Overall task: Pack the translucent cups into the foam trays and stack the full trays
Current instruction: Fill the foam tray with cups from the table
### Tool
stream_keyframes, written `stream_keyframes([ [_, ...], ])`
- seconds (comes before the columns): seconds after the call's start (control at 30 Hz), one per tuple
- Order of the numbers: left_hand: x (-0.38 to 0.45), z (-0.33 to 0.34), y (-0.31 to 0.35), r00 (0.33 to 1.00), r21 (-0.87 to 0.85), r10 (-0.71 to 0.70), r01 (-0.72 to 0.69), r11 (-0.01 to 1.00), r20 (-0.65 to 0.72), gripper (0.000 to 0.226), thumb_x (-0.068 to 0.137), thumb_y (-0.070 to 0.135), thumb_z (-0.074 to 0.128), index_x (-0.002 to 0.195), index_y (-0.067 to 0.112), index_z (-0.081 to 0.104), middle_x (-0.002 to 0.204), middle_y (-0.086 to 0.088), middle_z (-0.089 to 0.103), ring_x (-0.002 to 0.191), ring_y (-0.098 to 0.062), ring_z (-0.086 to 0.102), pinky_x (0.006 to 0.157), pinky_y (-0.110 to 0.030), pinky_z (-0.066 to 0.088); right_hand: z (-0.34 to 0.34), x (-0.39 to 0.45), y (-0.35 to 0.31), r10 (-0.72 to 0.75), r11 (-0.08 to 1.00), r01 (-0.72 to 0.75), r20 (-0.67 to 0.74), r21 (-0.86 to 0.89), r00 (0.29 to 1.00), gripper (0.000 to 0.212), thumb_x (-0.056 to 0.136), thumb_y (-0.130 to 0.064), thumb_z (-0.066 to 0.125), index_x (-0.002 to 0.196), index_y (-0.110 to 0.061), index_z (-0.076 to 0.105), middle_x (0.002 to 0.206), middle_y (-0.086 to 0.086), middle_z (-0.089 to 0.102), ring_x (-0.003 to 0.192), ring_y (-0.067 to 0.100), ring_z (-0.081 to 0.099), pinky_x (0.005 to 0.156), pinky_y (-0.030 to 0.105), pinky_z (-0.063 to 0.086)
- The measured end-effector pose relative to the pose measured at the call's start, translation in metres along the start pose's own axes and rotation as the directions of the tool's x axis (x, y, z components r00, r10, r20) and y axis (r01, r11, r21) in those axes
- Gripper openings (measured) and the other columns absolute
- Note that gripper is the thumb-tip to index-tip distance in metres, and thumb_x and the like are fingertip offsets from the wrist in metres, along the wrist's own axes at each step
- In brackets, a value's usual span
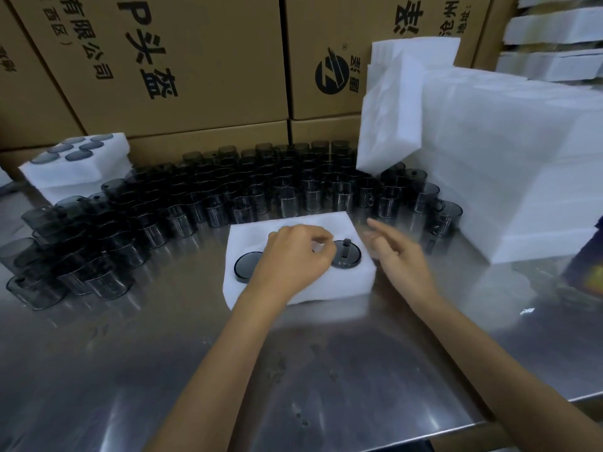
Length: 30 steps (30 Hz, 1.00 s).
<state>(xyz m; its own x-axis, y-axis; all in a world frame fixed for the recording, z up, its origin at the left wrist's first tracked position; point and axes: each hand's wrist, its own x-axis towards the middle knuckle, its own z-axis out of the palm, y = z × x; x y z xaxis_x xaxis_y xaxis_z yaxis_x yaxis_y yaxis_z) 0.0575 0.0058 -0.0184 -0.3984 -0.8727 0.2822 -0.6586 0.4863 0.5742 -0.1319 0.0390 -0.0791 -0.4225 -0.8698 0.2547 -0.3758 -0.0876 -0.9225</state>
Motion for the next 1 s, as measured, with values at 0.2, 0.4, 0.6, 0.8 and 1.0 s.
stream_keyframes([
  [0.2, 0.036, -0.016, -0.023, 0.985, -0.355, -0.17, 0.16, 0.921, 0.002, 0.024, 0.096, 0.017, 0.051, 0.094, 0.027, 0.072, 0.084, 0.008, 0.074, 0.071, 0.0, 0.067, 0.071, -0.021, 0.051, 0.023, 0.053, 0.002, 0.112, 0.978, -0.109, 0.01, -0.176, 0.994, 0.047, 0.096, -0.024, 0.055, 0.143, -0.023, 0.051, 0.106, -0.004, 0.066, 0.108, 0.017, 0.061, 0.097, 0.031, 0.045],
  [0.4, 0.04, -0.01, -0.041, 0.979, -0.426, -0.201, 0.174, 0.888, -0.019, 0.024, 0.096, 0.012, 0.05, 0.095, 0.02, 0.073, 0.082, 0.004, 0.074, 0.07, -0.003, 0.069, 0.068, -0.02, 0.052, 0.035, 0.085, 0.002, -0.013, 0.846, 0.037, 0.049, -0.532, 0.999, 0.055, 0.1, -0.035, 0.046, 0.153, -0.033, 0.033, 0.089, 0.002, 0.06, 0.094, 0.029, 0.063, 0.083, 0.045, 0.053],
  [0.6, 0.039, -0.005, -0.04, 0.979, -0.465, -0.198, 0.152, 0.872, -0.053, 0.023, 0.097, 0.012, 0.052, 0.096, 0.02, 0.073, 0.082, 0.002, 0.074, 0.069, -0.001, 0.069, 0.076, -0.025, 0.058, 0.039, 0.101, 0.013, -0.086, 0.802, 0.086, 0.027, -0.591, 0.996, 0.042, 0.1, -0.041, 0.048, 0.141, -0.031, 0.043, 0.108, 0.006, 0.058, 0.093, 0.029, 0.061, 0.074, 0.037, 0.046],
  [0.8, 0.039, -0.006, -0.039, 0.979, -0.475, -0.192, 0.139, 0.869, -0.066, 0.023, 0.097, 0.011, 0.052, 0.097, 0.02, 0.073, 0.084, 0.002, 0.073, 0.068, 0.0, 0.068, 0.069, -0.016, 0.055, 0.04, 0.098, 0.019, -0.13, 0.81, 0.102, -0.007, -0.577, 0.992, 0.031, 0.093, -0.053, 0.057, 0.105, -0.027, 0.046, 0.101, -0.002, 0.046, 0.077, 0.022, 0.051, 0.066, 0.032, 0.038],
  [1.0, 0.037, -0.008, -0.039, 0.978, -0.475, -0.195, 0.139, 0.869, -0.07, 0.023, 0.098, 0.011, 0.052, 0.1, 0.018, 0.073, 0.087, 0.002, 0.074, 0.068, -0.001, 0.069, 0.071, -0.014, 0.054, 0.033, 0.09, 0.007, -0.191, 0.906, 0.127, -0.123, -0.403, 0.974, 0.025, 0.088, -0.041, 0.066, 0.093, -0.025, 0.047, 0.096, -0.003, 0.056, 0.08, 0.021, 0.059, 0.063, 0.034, 0.045],
])
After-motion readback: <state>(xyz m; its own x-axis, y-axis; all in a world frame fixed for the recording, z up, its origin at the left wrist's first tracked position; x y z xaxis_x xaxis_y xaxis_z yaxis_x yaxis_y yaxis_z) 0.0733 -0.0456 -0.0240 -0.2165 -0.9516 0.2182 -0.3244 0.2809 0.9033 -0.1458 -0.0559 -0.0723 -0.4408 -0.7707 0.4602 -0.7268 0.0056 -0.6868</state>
